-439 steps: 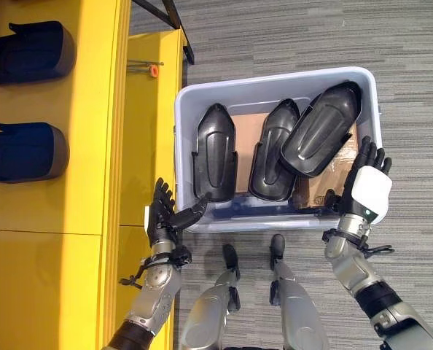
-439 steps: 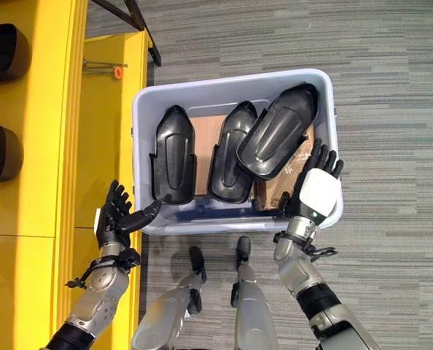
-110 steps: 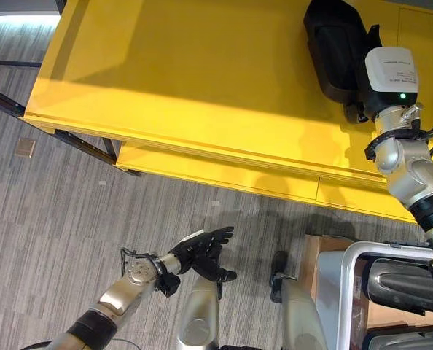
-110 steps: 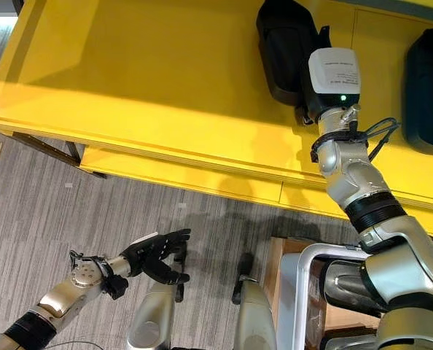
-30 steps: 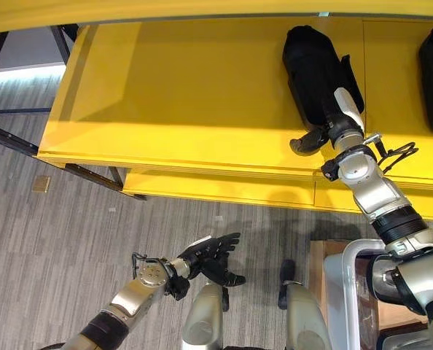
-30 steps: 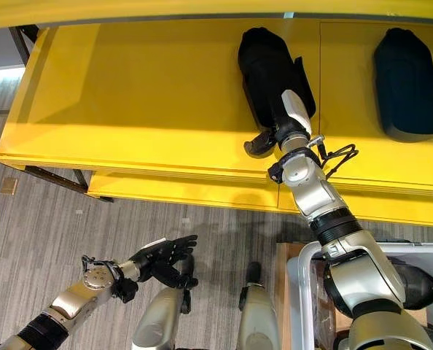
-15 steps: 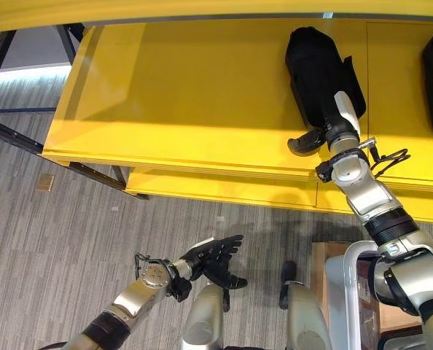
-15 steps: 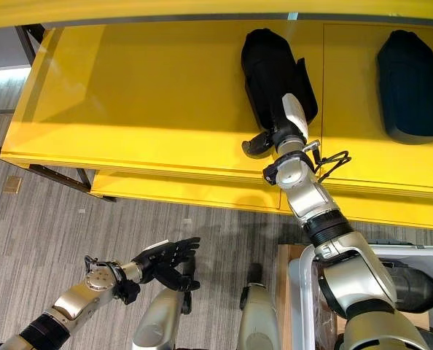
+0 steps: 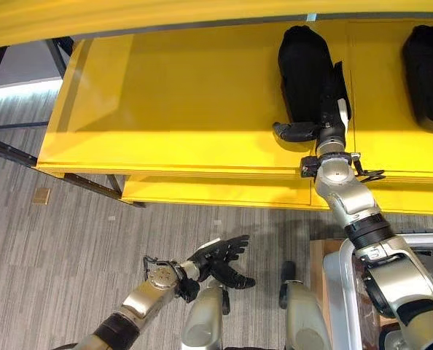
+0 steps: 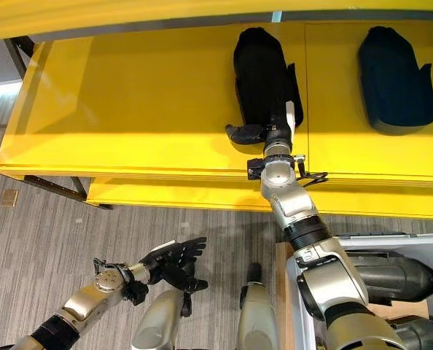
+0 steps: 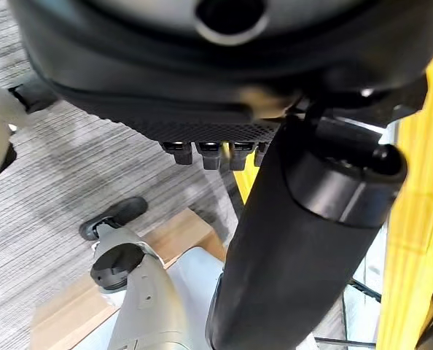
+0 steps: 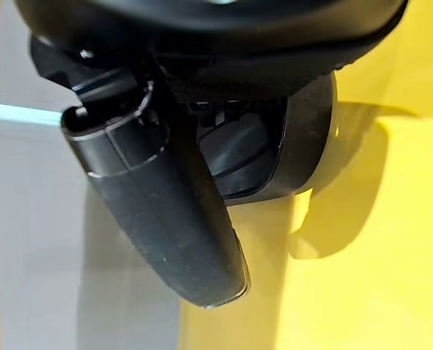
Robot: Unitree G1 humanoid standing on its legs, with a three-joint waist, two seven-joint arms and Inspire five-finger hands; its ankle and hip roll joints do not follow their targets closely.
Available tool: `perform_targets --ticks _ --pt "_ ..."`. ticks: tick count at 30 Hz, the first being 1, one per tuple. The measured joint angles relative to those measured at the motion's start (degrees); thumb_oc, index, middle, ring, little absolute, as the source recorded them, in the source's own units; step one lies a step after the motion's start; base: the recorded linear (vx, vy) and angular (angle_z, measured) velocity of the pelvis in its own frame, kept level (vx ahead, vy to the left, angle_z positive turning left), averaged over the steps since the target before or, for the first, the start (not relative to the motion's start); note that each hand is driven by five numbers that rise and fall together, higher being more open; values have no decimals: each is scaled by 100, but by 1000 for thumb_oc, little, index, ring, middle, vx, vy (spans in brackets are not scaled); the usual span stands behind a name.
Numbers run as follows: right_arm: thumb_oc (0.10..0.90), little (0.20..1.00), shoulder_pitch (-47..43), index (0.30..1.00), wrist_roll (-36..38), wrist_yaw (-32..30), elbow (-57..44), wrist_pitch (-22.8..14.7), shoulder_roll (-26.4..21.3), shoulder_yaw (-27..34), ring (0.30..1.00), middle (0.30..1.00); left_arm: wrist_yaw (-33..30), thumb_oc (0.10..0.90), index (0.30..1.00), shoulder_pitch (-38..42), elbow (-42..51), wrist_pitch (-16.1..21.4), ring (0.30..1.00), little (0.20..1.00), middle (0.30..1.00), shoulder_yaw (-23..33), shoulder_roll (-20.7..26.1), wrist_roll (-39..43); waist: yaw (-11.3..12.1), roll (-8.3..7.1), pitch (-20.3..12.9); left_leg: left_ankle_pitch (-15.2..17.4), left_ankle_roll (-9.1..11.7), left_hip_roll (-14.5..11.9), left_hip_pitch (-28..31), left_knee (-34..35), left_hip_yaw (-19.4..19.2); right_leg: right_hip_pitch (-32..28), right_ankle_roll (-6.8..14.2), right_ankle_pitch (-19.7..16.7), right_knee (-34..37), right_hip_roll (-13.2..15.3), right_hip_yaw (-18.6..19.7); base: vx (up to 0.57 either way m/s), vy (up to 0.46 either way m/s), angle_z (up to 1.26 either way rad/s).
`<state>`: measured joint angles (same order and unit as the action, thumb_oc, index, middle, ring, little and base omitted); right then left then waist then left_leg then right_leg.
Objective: Move parts from the plastic box to the shelf.
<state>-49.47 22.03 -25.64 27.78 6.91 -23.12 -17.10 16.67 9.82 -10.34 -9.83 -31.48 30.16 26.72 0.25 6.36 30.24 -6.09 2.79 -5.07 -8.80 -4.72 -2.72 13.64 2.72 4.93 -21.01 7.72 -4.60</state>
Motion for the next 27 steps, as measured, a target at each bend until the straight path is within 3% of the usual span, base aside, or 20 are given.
perform_targets --ticks 27 --pt "900 1000 73 1000 124 -90 -17 -302 32 -4 1000 1000 -119 900 1000 -57 -13 36 1000 1000 1000 -43 -5 5 -2 48 -29 4 -1 11 50 -1 -7 -19 10 7 -79 10 13 12 3 0"
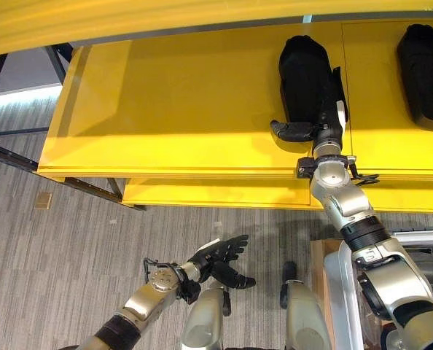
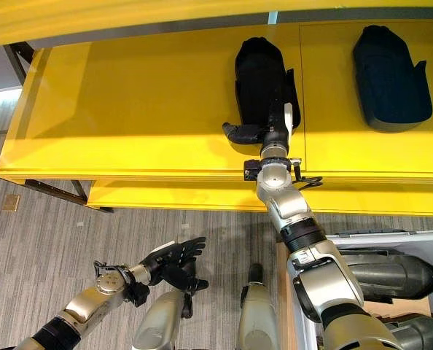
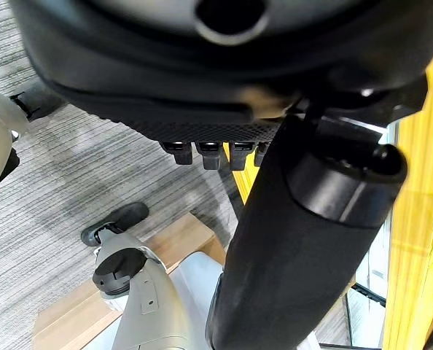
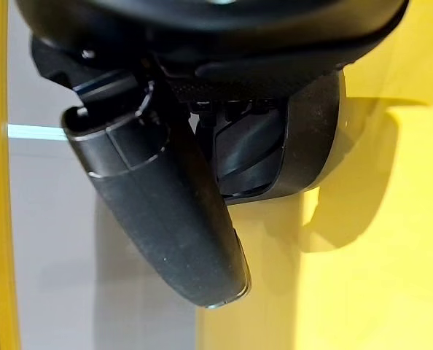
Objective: Move parts from the plastic box to the shelf.
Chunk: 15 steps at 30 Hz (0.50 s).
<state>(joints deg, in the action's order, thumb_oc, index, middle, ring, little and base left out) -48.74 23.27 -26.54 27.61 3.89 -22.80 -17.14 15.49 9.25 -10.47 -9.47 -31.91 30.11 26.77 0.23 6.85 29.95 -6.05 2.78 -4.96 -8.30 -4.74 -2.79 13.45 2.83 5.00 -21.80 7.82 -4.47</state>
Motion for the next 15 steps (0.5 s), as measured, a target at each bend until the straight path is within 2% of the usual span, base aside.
perform_targets --ticks 4,8,15 --pt "900 1000 1 1000 -1 15 -1 13 3 0 1000 1000 0 900 1000 -40 -2 0 1000 1000 1000 1 0 1 6 26 0 1 -1 10 32 5 1 -6 -11 44 -31 16 1 10 3 0" --pt "900 1000 22 1000 -6 24 -52 12 -13 0 1000 1000 8 900 1000 -152 -2 0 1000 1000 1000 2 -1 3 4 155 -15 2 0 9 43 7 4 -2 -24 69 -57 16 -4 30 19 0" --pt "900 1000 57 1000 -13 30 -97 13 -23 0 1000 1000 22 900 1000 -163 -2 0 1000 1000 1000 1 -2 8 5 167 -15 1 3 9 48 8 14 9 -30 105 -111 20 -15 0 0 0"
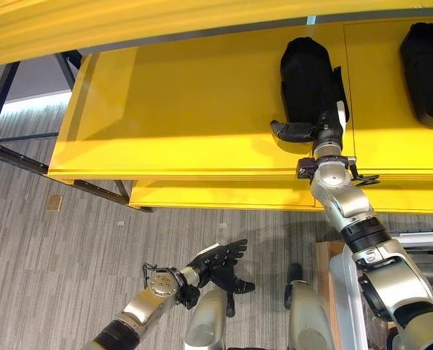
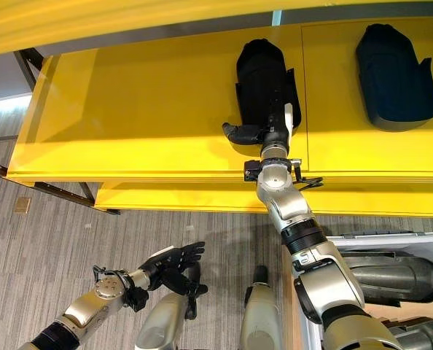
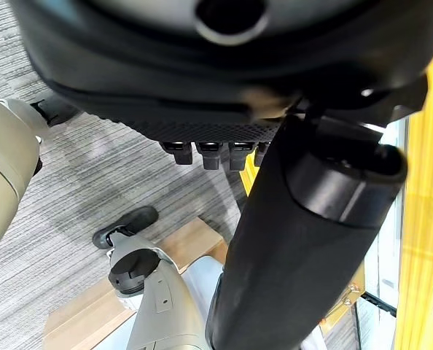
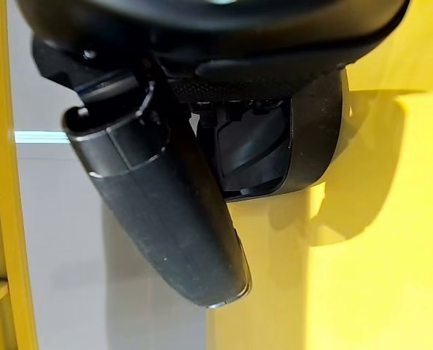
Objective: Move parts from the plastic box to the shelf.
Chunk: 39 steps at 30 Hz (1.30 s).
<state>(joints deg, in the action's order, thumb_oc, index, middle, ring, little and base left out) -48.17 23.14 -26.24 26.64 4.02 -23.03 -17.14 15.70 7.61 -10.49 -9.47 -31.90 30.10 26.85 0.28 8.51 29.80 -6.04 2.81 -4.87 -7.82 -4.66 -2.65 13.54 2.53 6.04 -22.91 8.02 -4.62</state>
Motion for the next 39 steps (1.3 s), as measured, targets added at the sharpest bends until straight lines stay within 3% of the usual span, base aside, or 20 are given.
perform_targets --ticks 15,32,39 --pt "900 1000 111 1000 -279 -64 -422 -62 -30 -10 1000 1000 5 900 1000 -50 1 -1 1000 1000 1000 -3 -2 7 92 47 -6 -36 58 2 5 0 33 -20 33 6 -36 2 -36 8 1 0" --pt "900 1000 110 1000 -516 -76 -465 -542 -107 -7 1000 1000 38 900 1000 -105 1 -3 1000 1000 1000 -13 0 211 153 48 -6 -43 65 14 19 0 110 -62 6 41 -27 14 -89 5 1 1" --pt "900 1000 281 1000 -980 2 -1801 -795 -284 -5 1000 1000 100 900 1000 -205 10 -1 1000 1000 1000 -11 1 210 137 48 -6 -37 56 13 28 7 114 -64 20 48 -35 13 -93 0 0 0"
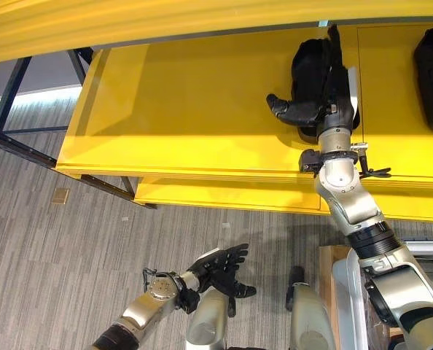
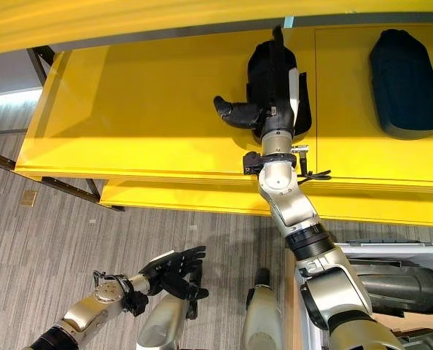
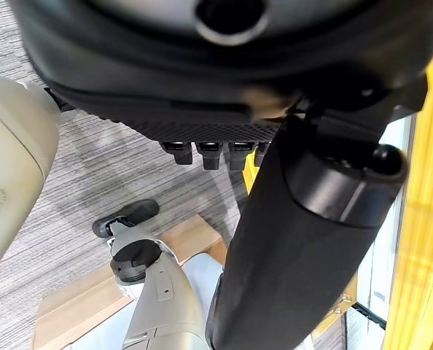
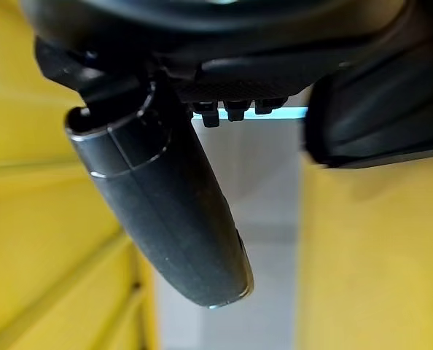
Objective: Move parts from the plastic box to the shelf.
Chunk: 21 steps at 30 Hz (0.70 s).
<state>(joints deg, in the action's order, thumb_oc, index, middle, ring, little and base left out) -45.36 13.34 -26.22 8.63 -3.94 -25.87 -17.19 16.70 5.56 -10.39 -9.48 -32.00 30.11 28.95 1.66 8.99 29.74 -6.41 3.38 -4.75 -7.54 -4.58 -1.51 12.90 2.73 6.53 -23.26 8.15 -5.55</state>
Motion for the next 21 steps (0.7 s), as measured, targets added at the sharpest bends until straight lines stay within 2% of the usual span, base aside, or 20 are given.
perform_targets --ticks 6,11,14,16,21 --pt "900 1000 32 1000 -444 453 -444 86 -118 -182 1000 1000 15 900 1000 -23 133 0 1000 1000 1000 2 3 -3 -1 -1 0 34 -45 -3 34 4 -2 -33 -22 24 -8 0 -2 0 0 0" --pt "900 1000 453 1000 -879 863 -815 366 -697 -325 1000 1000 24 900 1000 -53 272 0 1000 1000 1000 46 10 -7 0 -6 -2 47 -54 -8 33 27 -15 -37 -24 24 29 0 18 0 0 0" --pt "900 1000 745 1000 -847 1140 -1116 571 -939 -233 1000 1000 27 900 1000 -140 342 -3 1000 1000 1000 129 31 -59 -59 -30 -13 48 -58 -10 68 82 -74 -48 25 -12 82 -6 36 16 -18 -8" --pt "900 1000 933 1000 -783 1236 -1180 586 -1014 -209 1000 1000 28 900 1000 -241 416 -2 1000 1000 1000 226 47 -62 -141 -92 -42 44 -55 -21 70 97 -85 -59 34 -30 126 -20 43 9 -21 -4" --pt "900 1000 2677 1000 -752 1562 -1751 634 -1198 210 1000 1000 24 900 1000 -522 555 -4 1000 1000 1000 525 52 -105 -343 -421 -214 26 -25 -104 209 286 -159 -265 54 -185 520 -120 51 11 0 -9"
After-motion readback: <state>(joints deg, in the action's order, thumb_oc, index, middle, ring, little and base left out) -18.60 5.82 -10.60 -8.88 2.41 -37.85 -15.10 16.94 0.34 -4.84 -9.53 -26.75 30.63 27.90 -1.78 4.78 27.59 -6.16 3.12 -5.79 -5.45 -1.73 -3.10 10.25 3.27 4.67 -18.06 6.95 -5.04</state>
